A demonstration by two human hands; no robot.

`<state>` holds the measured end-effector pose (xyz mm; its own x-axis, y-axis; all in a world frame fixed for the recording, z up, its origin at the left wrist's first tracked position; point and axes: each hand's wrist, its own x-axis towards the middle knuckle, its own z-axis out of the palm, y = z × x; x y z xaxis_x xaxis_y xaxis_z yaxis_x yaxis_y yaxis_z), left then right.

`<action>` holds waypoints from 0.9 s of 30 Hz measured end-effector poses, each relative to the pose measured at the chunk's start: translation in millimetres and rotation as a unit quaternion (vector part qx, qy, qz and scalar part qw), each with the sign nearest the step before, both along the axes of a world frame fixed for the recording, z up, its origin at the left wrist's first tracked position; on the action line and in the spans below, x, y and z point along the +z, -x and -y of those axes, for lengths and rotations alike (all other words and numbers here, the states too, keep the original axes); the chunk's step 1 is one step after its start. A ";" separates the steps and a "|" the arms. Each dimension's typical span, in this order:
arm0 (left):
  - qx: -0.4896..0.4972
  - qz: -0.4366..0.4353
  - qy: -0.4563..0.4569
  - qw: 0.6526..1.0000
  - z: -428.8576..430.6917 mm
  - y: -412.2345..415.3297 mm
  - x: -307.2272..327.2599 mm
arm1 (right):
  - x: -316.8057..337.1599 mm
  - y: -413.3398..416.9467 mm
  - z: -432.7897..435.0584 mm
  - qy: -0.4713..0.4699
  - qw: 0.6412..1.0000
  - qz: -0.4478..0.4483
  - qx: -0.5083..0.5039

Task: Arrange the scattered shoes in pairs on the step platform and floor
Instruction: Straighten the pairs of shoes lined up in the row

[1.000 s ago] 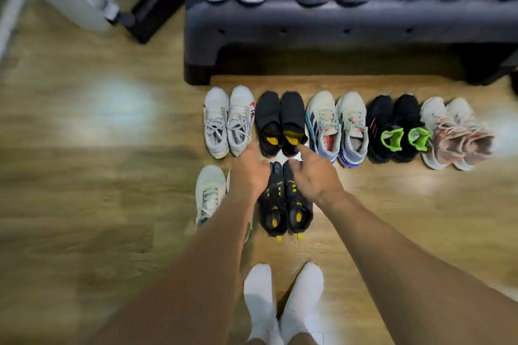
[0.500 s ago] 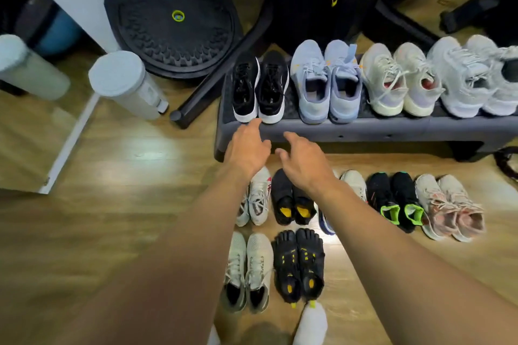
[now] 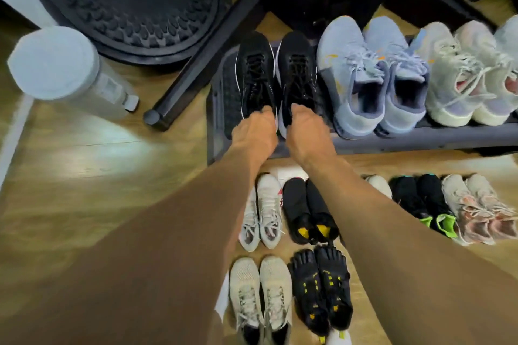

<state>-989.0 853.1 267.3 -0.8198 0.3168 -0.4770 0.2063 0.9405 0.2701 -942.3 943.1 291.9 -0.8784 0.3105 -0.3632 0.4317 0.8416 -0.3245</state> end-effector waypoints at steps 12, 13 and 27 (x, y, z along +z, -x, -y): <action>-0.050 -0.021 -0.039 0.998 -1.2 5.3 -19.8 | -30.7 22.5 -5.1 -0.074 0.992 0.101 0.006; -0.052 -0.019 -0.035 0.998 -2.5 6.4 -19.0 | -29.6 22.1 -7.1 -0.066 0.992 0.105 -0.002; -0.079 -0.161 -0.080 0.980 -53.3 -9.6 43.2 | 8.2 -12.0 -94.4 -0.006 0.988 -0.141 -0.055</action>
